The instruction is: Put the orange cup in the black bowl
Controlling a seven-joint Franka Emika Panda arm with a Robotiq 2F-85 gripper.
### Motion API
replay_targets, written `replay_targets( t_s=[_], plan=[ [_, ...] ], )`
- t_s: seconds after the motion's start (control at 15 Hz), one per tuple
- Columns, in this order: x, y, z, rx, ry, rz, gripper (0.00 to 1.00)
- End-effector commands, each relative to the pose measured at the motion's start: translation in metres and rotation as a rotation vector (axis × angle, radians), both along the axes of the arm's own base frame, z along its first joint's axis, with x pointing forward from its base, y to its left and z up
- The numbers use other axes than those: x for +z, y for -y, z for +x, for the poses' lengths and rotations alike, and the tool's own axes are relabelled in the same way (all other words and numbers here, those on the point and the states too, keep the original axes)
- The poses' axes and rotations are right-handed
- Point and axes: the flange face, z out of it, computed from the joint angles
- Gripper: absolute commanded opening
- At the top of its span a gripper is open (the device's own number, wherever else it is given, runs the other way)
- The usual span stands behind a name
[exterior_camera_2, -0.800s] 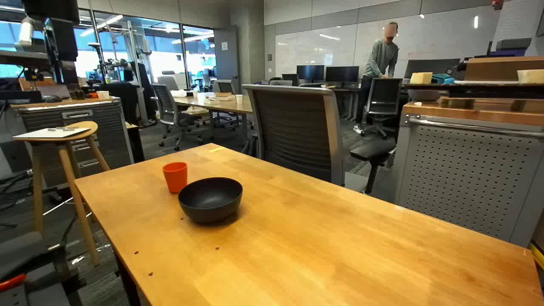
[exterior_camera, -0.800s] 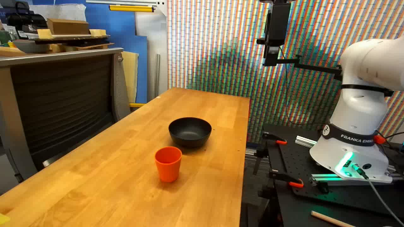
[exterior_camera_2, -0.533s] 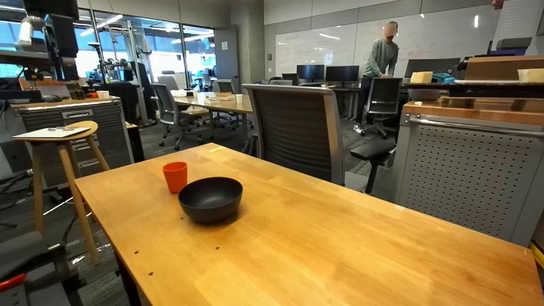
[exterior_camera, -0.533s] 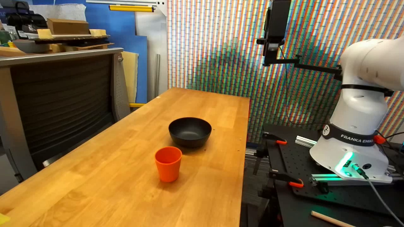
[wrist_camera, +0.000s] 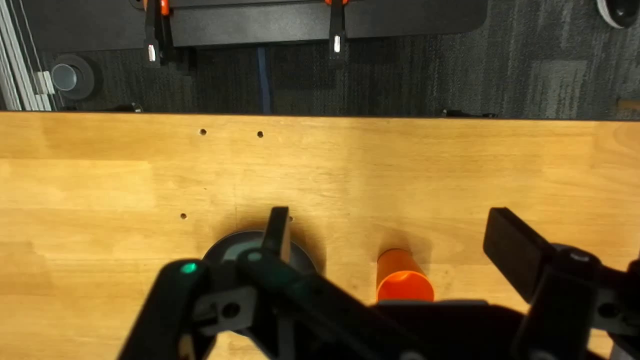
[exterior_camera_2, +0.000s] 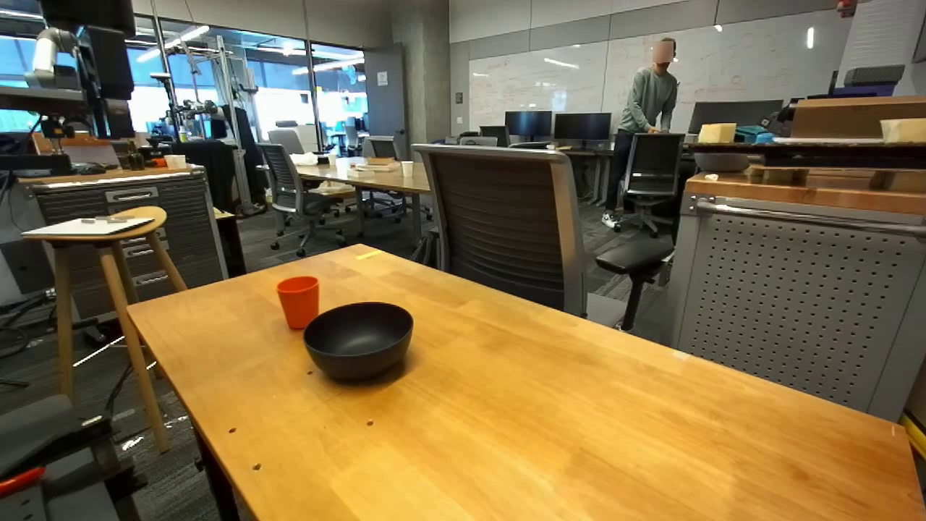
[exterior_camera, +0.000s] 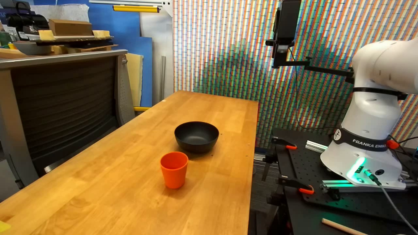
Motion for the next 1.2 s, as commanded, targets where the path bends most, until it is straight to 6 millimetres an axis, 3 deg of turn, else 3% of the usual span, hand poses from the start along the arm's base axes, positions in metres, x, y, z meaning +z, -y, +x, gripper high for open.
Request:
replay_targets(
  t_s=[0.0, 0.4, 0.8, 1.13],
  plan=[
    [-0.013, 0.003, 0.020, 0.000, -0.024, 0.023, 1.00],
    [-0.094, -0.019, 0.111, -0.015, -0.021, 0.044, 1.00],
    [-0.178, -0.026, 0.201, -0.044, -0.066, -0.004, 1.00],
    [-0.222, -0.037, 0.250, -0.047, -0.129, -0.007, 1.00]
  ],
)
